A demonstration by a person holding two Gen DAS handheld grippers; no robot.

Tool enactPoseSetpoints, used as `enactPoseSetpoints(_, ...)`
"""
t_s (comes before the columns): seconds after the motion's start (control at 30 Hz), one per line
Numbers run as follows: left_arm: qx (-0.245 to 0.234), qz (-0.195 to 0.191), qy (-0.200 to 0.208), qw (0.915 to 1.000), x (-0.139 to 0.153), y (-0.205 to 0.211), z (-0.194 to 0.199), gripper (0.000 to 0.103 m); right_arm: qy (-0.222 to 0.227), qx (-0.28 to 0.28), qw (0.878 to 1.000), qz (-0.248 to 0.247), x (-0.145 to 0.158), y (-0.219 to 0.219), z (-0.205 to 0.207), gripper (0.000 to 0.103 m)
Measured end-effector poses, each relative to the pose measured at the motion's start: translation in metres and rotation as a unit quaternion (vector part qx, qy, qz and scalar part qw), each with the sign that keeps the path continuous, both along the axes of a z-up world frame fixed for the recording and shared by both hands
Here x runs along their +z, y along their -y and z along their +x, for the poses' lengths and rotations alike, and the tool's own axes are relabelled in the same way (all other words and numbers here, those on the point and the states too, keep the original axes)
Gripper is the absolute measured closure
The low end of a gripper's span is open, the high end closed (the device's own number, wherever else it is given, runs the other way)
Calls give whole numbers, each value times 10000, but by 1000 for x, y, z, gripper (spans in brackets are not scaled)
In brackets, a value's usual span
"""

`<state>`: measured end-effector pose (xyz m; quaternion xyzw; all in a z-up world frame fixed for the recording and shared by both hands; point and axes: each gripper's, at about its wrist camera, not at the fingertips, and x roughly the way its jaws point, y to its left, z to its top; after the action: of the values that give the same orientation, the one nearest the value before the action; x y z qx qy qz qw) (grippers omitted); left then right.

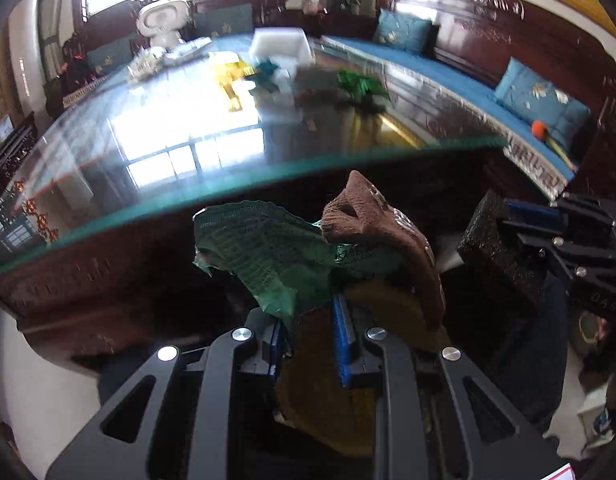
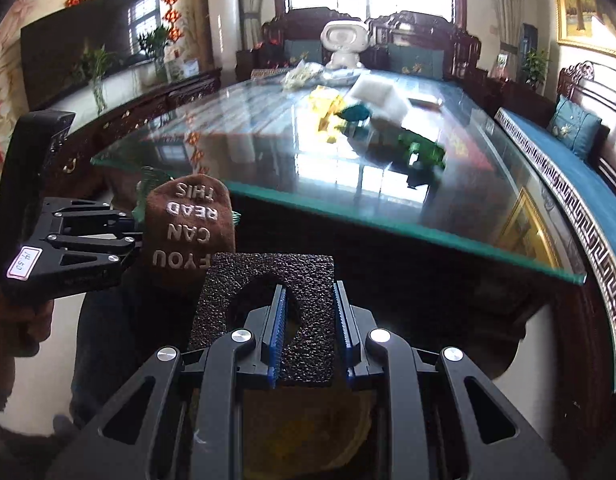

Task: Collect trash
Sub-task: 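Lower both tools into the yellow bin and open them to drop the items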

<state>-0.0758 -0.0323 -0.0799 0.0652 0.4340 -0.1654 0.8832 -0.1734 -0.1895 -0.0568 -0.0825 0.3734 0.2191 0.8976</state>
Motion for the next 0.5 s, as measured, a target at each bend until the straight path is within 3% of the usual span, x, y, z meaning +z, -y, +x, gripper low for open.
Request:
enactPoseSetpoints(0.23, -355, 406, -1215, 9911, -86, 25, -13, 81, -742, -209, 9970, -7, -50, 11, -20, 80)
enactPoseSetpoints(0.5, -472, 834, -1965, 9758, -152, 50, -3, 85, -1474, -504, 9878, 21, -107, 20, -8, 80)
